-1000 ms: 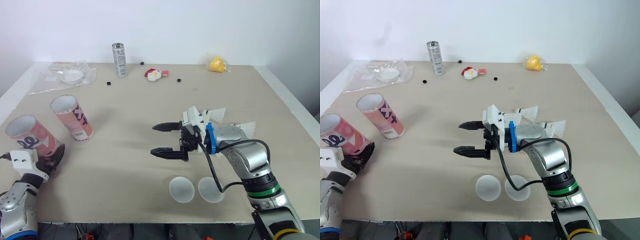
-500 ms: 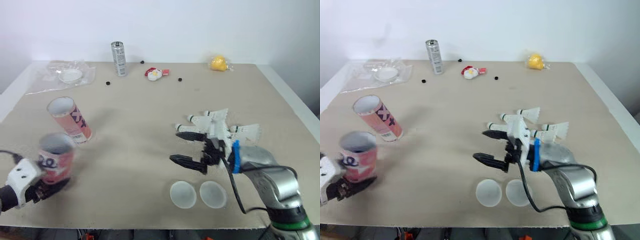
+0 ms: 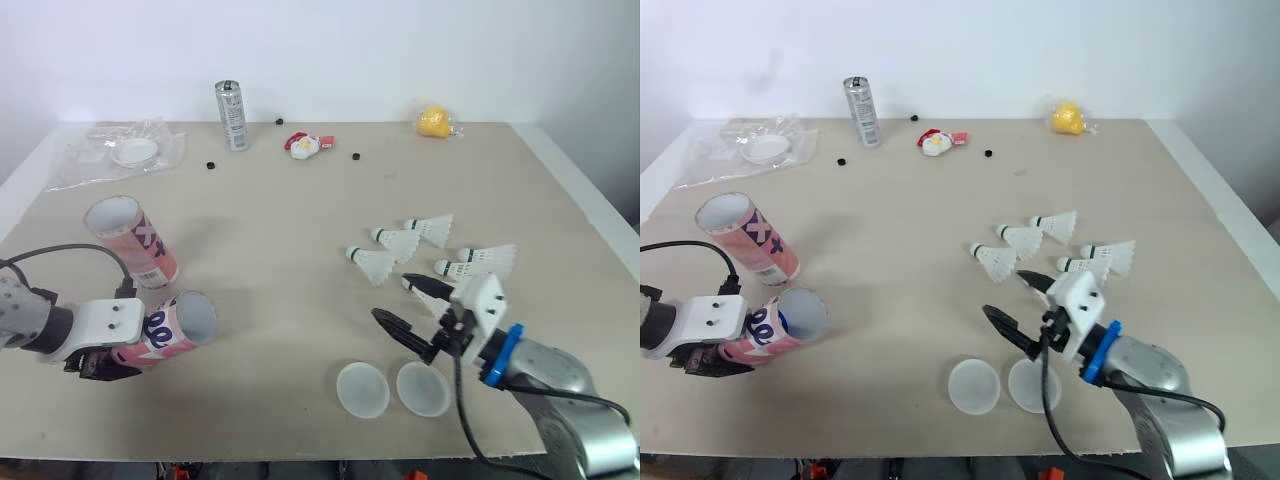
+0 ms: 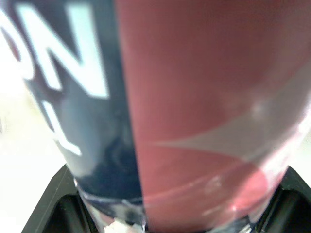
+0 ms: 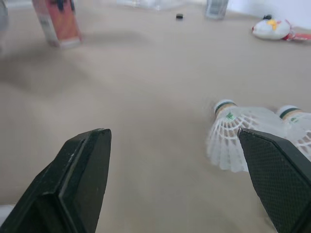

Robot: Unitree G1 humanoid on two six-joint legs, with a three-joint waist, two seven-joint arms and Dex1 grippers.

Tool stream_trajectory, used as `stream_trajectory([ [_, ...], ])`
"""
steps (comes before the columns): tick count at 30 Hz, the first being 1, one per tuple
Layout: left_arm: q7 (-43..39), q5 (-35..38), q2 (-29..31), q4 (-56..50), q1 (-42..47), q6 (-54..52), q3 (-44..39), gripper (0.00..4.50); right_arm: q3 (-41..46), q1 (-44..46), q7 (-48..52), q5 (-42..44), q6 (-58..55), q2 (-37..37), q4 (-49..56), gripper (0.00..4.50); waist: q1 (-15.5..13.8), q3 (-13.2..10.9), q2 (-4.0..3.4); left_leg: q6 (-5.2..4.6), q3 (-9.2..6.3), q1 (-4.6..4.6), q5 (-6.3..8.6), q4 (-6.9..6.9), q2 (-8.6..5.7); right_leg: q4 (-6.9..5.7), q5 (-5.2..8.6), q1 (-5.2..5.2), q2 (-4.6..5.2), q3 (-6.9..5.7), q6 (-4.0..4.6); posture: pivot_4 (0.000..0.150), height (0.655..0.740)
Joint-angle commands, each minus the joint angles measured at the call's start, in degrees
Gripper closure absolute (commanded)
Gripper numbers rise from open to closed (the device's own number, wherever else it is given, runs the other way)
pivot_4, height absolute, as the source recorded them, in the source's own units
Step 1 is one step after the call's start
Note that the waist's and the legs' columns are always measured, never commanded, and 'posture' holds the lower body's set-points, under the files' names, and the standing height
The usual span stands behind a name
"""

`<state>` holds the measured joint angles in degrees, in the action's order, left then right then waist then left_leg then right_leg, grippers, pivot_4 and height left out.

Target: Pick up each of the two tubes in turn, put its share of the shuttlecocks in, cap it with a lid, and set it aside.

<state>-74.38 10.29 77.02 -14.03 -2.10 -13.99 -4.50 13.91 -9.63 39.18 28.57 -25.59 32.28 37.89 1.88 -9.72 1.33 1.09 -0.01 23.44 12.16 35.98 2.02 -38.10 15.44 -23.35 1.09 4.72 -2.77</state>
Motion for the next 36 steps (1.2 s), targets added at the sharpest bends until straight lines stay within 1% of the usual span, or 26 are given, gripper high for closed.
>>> stream_trajectory([
  [1,-2.2,-0.2,0.7,-0.4,1.0,-0.2,1.1,1.55,6.5,-4.2,0.8,3.2,0.5,1.3,3.6,0.00,0.0,0.0,0.03,0.00,-0.03,0.00,0.01,0.00,-0.03,0.00,0.03,0.02,0.00,0.01,-0.03,0.150,0.7400],
  [4,-3.9,0.5,0.8,-1.4,0.1,-1.7,1.1,1.55,9.3,-9.0,2.2,3.9,0.6,2.7,4.8,0.00,0.0,0.0,0.03,0.00,-0.03,0.00,0.02,0.00,-0.04,0.00,0.04,0.03,0.02,0.03,-0.04,0.150,0.7400],
  [7,-4.4,-0.1,0.5,-1.6,0.0,-1.8,1.4,1.55,10.4,-10.3,1.2,4.1,0.4,3.0,4.3,0.00,0.3,0.0,0.03,0.00,0.00,-0.06,0.02,0.01,0.02,0.00,0.00,0.04,0.00,0.02,0.01,0.150,0.7400],
  [11,-4.0,-0.7,-0.5,-1.8,1.3,-1.9,2.2,1.55,9.0,-13.2,1.2,1.2,0.7,3.1,1.8,0.00,0.4,0.0,0.03,-0.02,0.03,-0.11,0.01,0.09,0.06,-0.01,0.00,0.07,-0.01,0.01,0.22,0.150,0.7400],
  [15,-3.5,-0.7,-0.8,-2.6,1.3,-2.5,2.3,1.55,8.0,-14.5,0.9,-1.6,2.3,2.9,-0.7,0.00,0.3,0.0,0.03,-0.02,0.04,-0.09,0.01,0.14,-0.01,-0.01,0.02,0.10,0.05,0.03,0.20,0.150,0.7400],
  [19,-2.9,-1.1,-1.5,-3.3,1.8,-3.1,2.5,1.55,4.9,-12.0,-0.4,-3.4,3.0,1.9,-3.6,0.00,0.3,0.0,0.01,-0.02,0.05,-0.10,0.00,0.19,0.00,-0.02,0.00,0.11,0.04,0.04,0.20,0.150,0.7400],
  [26,-1.6,-1.2,-2.6,-4.9,1.5,-4.6,1.6,1.55,-0.1,-3.5,-2.6,-5.4,2.7,0.4,-9.9,0.00,0.2,0.0,-0.03,-0.05,0.05,-0.10,-0.01,0.37,-0.08,-0.04,-0.07,0.18,0.09,0.08,0.11,0.150,0.7400],
  [31,-0.5,-0.5,-3.2,-7.4,-0.2,-6.6,0.3,1.55,-2.2,1.4,-3.7,-6.6,3.8,-1.0,-14.5,0.00,-0.1,0.0,-0.05,-0.08,0.05,-0.08,-0.03,0.37,-0.18,-0.04,-0.05,0.19,0.17,0.11,0.03,0.150,0.7400],
  [35,0.2,-0.6,-3.6,-8.1,-0.6,-7.3,0.0,1.55,-3.0,4.1,-3.6,-6.9,4.5,-1.5,-17.2,0.00,-0.1,0.0,-0.06,-0.08,0.03,-0.06,-0.03,0.37,-0.23,-0.04,-0.16,0.20,0.18,0.13,-0.24,0.150,0.7400],
  [36,0.3,-0.7,-3.7,-8.3,-0.7,-7.4,0.1,1.57,-3.0,4.5,-3.5,-6.8,4.5,-1.6,-17.5,0.53,-0.2,0.0,-0.06,-0.08,0.03,-0.06,-0.03,0.37,-0.24,-0.04,-0.16,0.20,0.18,0.13,-0.25,0.150,0.7400],
])
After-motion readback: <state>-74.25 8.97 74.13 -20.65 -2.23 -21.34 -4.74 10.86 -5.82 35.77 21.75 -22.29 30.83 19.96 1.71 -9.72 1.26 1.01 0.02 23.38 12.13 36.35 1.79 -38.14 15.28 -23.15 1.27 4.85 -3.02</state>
